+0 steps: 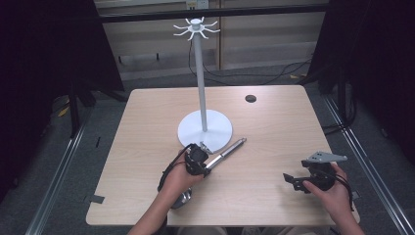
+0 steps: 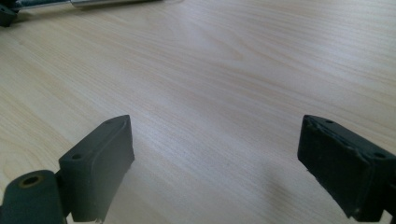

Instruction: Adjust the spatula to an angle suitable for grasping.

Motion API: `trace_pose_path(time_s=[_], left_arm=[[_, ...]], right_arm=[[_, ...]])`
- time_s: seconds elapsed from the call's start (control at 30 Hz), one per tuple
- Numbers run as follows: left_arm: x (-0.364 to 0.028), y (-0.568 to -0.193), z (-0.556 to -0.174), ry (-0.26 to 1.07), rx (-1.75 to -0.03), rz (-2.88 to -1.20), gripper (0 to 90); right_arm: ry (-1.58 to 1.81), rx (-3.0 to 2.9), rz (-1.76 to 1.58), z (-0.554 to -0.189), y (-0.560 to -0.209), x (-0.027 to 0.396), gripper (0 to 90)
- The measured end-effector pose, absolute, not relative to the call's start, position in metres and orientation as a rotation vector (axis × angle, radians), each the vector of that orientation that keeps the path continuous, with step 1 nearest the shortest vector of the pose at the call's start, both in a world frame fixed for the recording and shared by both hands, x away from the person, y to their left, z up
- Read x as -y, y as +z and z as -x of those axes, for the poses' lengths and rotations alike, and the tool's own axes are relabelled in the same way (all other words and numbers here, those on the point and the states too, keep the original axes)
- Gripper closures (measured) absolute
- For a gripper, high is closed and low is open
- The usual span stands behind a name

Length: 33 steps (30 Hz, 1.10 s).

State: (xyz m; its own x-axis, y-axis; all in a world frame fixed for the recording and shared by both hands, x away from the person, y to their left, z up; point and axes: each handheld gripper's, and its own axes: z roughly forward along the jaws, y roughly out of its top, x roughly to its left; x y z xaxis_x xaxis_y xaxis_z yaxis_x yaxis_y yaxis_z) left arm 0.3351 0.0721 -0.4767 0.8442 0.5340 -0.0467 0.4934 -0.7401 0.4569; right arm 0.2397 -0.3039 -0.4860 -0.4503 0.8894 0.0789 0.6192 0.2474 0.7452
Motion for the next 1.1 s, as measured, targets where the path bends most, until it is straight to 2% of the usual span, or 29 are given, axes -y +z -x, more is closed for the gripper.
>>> trace_pose_path(time_s=[0.13,0.27,1.1], left_arm=[[-0.072,-0.477,-0.336,0.111,-0.756,-2.555,74.8],[-0.078,-0.478,-0.338,0.045,-0.753,-2.517,75.1],[-0.091,-0.445,-0.336,0.067,-0.719,-2.317,75.4]], right_arm=[[1.037,-2.167,-1.388,-0.24,-0.486,0.303,10.3],[1.044,-2.163,-1.39,-0.241,-0.486,0.303,10.3],[1.126,-2.145,-1.397,-0.246,-0.485,0.295,10.3]])
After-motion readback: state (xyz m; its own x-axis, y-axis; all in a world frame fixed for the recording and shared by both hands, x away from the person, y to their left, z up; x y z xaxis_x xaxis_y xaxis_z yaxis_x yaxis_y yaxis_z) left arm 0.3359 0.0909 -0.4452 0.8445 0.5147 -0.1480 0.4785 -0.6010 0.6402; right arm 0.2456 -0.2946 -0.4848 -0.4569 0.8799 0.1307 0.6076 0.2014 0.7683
